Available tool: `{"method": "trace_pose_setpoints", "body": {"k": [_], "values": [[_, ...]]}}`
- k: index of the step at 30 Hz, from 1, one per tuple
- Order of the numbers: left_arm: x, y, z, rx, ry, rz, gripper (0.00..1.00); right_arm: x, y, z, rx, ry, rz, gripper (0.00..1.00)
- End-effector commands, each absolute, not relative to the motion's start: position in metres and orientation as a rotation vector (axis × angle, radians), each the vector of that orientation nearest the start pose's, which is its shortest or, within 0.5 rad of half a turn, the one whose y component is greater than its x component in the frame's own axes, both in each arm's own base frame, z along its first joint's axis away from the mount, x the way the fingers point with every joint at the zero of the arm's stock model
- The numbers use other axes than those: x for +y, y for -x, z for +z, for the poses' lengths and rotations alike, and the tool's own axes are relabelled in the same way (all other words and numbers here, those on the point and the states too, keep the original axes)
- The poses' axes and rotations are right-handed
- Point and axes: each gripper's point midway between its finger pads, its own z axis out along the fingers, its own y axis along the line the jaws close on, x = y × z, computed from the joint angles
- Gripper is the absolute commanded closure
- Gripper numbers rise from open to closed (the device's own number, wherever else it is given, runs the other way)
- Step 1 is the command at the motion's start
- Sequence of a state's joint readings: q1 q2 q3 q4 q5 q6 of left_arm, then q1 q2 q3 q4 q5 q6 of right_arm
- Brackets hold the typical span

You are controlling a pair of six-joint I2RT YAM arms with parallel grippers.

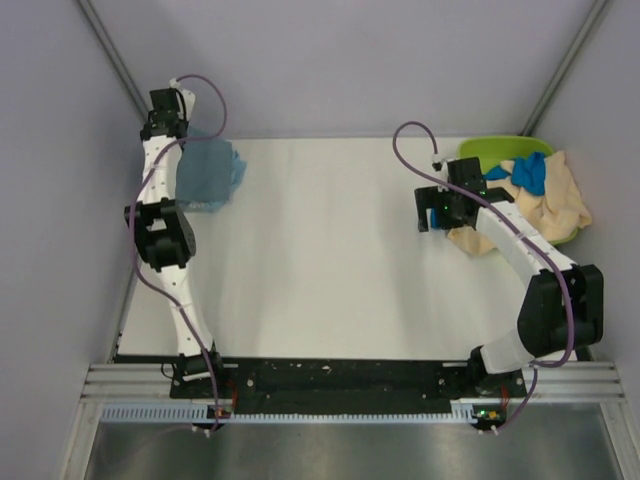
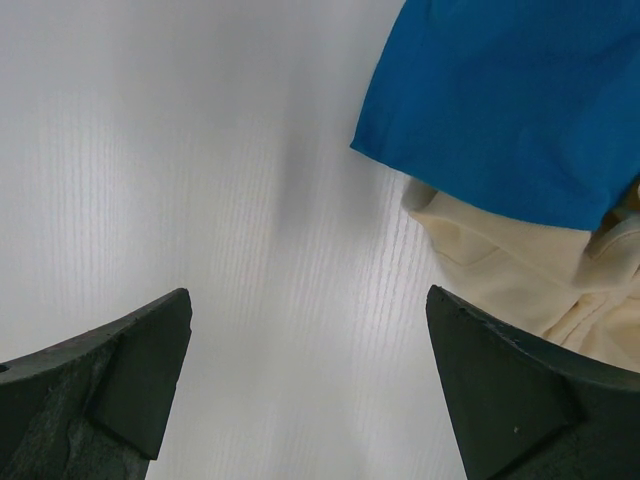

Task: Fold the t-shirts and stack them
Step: Put the neatly folded tshirt into the corner of the board with the left arm

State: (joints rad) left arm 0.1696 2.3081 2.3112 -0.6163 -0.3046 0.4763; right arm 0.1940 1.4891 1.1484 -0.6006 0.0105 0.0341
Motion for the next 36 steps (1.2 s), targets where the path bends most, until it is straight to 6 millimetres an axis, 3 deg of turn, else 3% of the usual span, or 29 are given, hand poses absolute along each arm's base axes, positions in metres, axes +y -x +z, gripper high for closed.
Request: {"method": "trace_pose_setpoints", "body": {"k": [1,3,5,7,8,10,12,14,17,19,20,23,30,36], "values": [[0.186,-0.619,0.22,2.101,-0.155,0.741,0.99,0.067,-0.372,0.147,2.446,0.191,0.066,0.01],[0.191,-0.626,0.219,2.076,-0.15,0.768,0.79,0.067,-0.373,0.148,2.443,0.191,0.068,0.01],[0.204,-0.629,0.225,2.04,-0.118,0.857,0.43,0.068,-0.373,0.149,2.443,0.194,0.073,0.01],[0.22,-0.628,0.232,2.013,-0.06,0.961,0.17,0.069,-0.373,0.148,2.446,0.196,0.076,0.01],[0.226,-0.626,0.237,2.004,-0.03,0.997,0.12,0.069,-0.372,0.149,2.445,0.195,0.084,0.01],[0.224,-0.621,0.243,2.012,-0.008,0.984,0.11,0.07,-0.372,0.149,2.446,0.194,0.088,0.01],[0.204,-0.613,0.253,2.029,-0.029,0.887,0.14,0.07,-0.372,0.149,2.447,0.192,0.087,0.01],[0.162,-0.601,0.247,2.081,-0.124,0.723,0.21,0.07,-0.372,0.148,2.451,0.191,0.089,0.01],[0.058,-0.57,0.209,2.179,-0.432,0.38,0.31,0.074,-0.37,0.149,2.447,0.197,0.12,0.01],[0.013,-0.544,0.175,2.259,-0.584,0.279,0.34,0.074,-0.369,0.148,2.448,0.2,0.12,0.01],[0.003,-0.533,0.158,2.301,-0.626,0.262,0.33,0.073,-0.368,0.147,2.451,0.205,0.118,0.01],[0.004,-0.521,0.126,2.389,-0.648,0.319,0.34,0.074,-0.367,0.144,2.458,0.21,0.124,0.01],[0.03,-0.538,0.116,2.406,-0.632,0.597,0.42,0.074,-0.366,0.142,2.465,0.219,0.122,0.01],[0.046,-0.541,0.097,2.431,-0.636,0.748,0.5,0.073,-0.365,0.14,2.469,0.226,0.117,0.01]]}}
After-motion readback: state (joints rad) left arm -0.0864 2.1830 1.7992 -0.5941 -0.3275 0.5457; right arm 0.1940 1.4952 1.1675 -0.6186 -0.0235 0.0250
